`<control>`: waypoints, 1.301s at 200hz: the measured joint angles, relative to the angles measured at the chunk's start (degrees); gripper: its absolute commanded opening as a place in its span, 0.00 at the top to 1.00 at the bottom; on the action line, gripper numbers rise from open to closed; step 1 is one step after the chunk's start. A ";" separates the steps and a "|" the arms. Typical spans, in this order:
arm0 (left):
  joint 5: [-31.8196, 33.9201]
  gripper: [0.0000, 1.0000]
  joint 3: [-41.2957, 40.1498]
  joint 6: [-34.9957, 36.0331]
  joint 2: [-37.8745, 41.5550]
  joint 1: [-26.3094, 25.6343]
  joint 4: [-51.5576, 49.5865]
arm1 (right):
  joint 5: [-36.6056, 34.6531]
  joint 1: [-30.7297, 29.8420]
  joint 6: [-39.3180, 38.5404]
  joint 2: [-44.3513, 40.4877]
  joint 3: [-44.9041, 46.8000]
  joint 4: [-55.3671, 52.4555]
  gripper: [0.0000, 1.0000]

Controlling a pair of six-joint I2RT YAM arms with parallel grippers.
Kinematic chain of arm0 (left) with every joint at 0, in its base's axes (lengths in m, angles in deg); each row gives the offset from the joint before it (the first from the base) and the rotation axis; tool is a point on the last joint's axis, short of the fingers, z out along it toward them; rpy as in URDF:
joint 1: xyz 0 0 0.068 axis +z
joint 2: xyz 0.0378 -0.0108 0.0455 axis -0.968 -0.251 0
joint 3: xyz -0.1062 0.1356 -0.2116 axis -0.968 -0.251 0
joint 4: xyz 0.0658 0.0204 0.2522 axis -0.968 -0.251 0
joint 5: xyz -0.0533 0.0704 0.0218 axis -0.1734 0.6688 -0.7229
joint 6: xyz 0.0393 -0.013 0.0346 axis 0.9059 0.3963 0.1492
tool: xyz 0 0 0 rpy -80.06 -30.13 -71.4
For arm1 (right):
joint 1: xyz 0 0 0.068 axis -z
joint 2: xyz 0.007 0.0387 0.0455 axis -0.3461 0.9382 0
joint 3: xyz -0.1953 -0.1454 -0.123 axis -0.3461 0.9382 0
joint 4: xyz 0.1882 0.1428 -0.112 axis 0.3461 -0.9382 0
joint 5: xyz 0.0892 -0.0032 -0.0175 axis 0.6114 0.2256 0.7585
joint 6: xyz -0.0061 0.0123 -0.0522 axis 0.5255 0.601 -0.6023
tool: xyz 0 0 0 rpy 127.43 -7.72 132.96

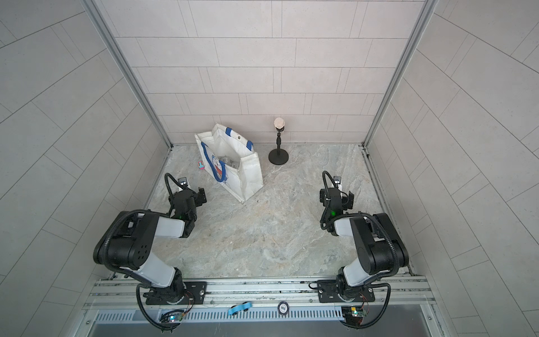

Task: Take out the compass set from the canvas bag
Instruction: Pick up the canvas bag from the center of the board.

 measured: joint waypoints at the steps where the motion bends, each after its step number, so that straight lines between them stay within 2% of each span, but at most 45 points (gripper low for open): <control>1: 0.20 0.00 -0.09 -0.02 0.48 -0.02 -0.28 | 0.00 0.00 0.00 0.00 0.00 0.00 0.00; 16: 2.08 0.00 -0.26 -0.70 7.10 -0.31 -5.42 | 0.37 0.74 -0.04 -2.95 0.02 -2.51 0.00; 29: 3.76 0.00 1.60 -2.86 15.23 -0.57 -13.05 | -0.33 1.11 0.35 -7.32 -1.75 -9.79 0.00; 51: 3.23 0.00 11.06 -7.87 26.64 -0.68 -29.09 | -2.71 1.77 3.26 -15.34 -10.14 -26.80 0.00; 75: 0.48 0.00 23.82 -14.64 32.48 -0.70 -41.97 | -3.67 3.04 7.54 -21.86 -21.81 -44.02 0.00; 96: -0.66 0.00 31.63 -24.70 33.94 0.04 -51.21 | -2.29 4.94 12.09 -26.91 -28.68 -55.67 0.00; 120: -5.27 0.00 34.14 -38.75 31.74 3.93 -57.13 | 1.60 10.01 18.53 -33.05 -28.96 -63.34 0.02; 133: -9.55 0.00 35.76 -44.19 28.28 5.35 -60.24 | 4.76 12.57 20.98 -35.08 -28.59 -66.71 0.17; 154: -19.17 0.15 43.89 -49.53 18.71 4.83 -67.30 | 12.59 13.42 23.04 -30.84 -34.99 -75.28 0.37; 180: -26.91 0.16 56.59 -53.07 9.22 0.72 -75.71 | 21.99 12.79 24.04 -18.38 -48.83 -84.21 0.34; 202: -29.62 0.16 63.52 -56.02 4.96 -4.61 -81.22 | 25.94 10.86 25.59 -12.04 -53.11 -89.44 0.30; 214: -29.97 0.16 66.23 -57.68 2.89 -7.06 -83.43 | 26.93 9.38 26.51 -11.54 -52.98 -90.84 0.27; 218: -30.03 0.17 66.99 -58.27 2.10 -7.82 -84.15 | 27.10 8.87 26.80 -11.78 -52.70 -90.90 0.22; 222: -30.16 0.19 67.67 -58.86 1.40 -8.63 -84.76 | 27.23 8.35 26.93 -12.22 -52.30 -90.68 0.20; 260: -30.38 0.21 69.55 -63.23 -4.31 -10.16 -91.06 | 27.78 5.53 27.28 -18.56 -49.22 -88.76 0.24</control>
